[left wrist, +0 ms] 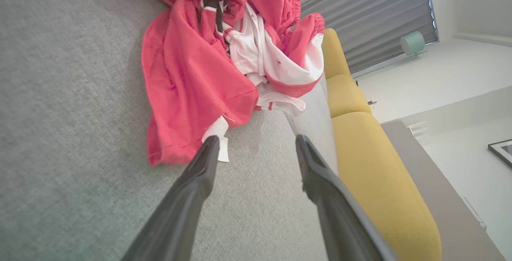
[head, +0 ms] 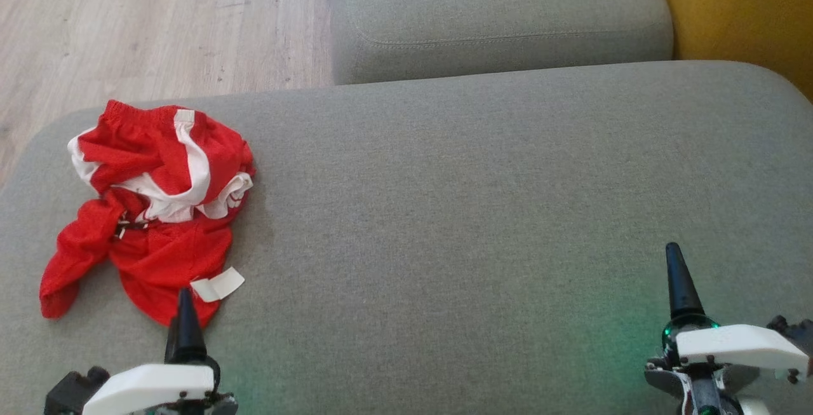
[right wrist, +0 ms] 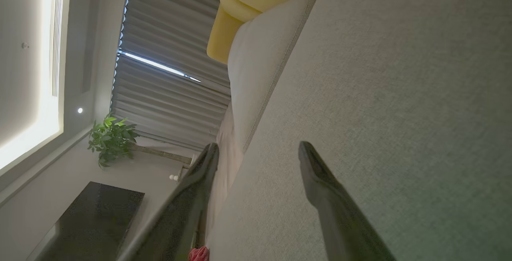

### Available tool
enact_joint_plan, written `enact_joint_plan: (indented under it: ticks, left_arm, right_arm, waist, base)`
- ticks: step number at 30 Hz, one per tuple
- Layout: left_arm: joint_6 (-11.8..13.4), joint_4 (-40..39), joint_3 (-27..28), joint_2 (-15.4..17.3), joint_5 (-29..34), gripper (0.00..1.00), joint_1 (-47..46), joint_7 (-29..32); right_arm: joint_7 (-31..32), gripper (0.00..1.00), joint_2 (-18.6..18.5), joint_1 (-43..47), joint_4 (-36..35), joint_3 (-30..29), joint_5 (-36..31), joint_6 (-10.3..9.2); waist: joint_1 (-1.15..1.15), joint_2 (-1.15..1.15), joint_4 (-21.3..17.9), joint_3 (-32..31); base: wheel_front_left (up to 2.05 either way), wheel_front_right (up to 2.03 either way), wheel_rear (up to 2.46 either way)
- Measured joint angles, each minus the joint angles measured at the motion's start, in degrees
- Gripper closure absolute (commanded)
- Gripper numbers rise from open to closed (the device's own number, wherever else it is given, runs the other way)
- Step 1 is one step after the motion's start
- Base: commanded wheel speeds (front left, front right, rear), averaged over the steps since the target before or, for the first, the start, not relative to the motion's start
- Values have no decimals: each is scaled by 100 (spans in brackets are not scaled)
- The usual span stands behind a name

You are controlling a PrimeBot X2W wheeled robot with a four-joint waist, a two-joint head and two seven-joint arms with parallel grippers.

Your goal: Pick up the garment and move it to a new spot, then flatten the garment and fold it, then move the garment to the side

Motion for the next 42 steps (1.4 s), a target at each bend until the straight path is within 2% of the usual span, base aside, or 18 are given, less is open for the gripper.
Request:
enact_joint_plan:
  ticks: [27, 42]
  left_arm:
    - [259, -283, -291, 4, 1920, 0, 107, -450]
    - [506, -501, -534, 8, 3082, 0, 163, -677]
  right_arm:
    - [-445, 0, -5, 9, -264, 433, -2027, 0]
    - [-650, 0, -10, 14, -446, 673, -3122, 0]
  waist:
    - [-1, 0, -25, -166]
    - [-1, 0, -29, -236]
  base:
    - [0, 0, 0]
    - [0, 0, 0]
